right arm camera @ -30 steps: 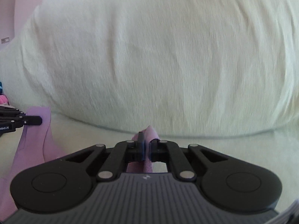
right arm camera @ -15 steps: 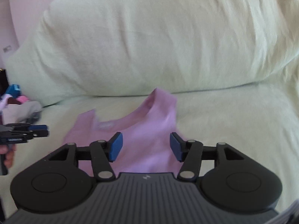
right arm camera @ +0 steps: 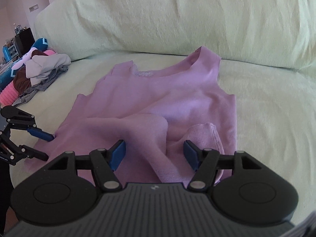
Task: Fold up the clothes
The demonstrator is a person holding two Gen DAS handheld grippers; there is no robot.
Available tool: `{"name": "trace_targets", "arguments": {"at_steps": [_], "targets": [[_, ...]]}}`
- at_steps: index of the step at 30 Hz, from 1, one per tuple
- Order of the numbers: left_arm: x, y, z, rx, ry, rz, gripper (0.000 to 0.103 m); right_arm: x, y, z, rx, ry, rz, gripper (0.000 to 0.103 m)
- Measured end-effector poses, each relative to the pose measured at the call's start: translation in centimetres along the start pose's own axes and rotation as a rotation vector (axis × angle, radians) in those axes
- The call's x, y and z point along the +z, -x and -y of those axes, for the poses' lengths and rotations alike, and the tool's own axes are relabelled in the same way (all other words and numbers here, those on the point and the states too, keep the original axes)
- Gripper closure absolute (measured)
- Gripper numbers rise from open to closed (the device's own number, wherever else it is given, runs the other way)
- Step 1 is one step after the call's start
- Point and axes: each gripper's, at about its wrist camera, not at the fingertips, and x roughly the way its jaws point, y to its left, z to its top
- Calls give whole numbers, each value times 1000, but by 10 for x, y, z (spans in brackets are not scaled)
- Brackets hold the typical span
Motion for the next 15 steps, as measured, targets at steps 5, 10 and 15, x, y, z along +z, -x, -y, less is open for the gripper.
{"name": "trace_targets", "arguments": {"at_steps": [5,10,15], "targets": [[1,11,10,-12,-30,12,103,-13,23,-6,3,5,4,95],[-3,36,36,-88,-100,25,103,-46,65,-37,-13,70,-32,96],[-19,51,72,-195,-186,-27,102,-79,93,-51,-3,47,-92,88]]}}
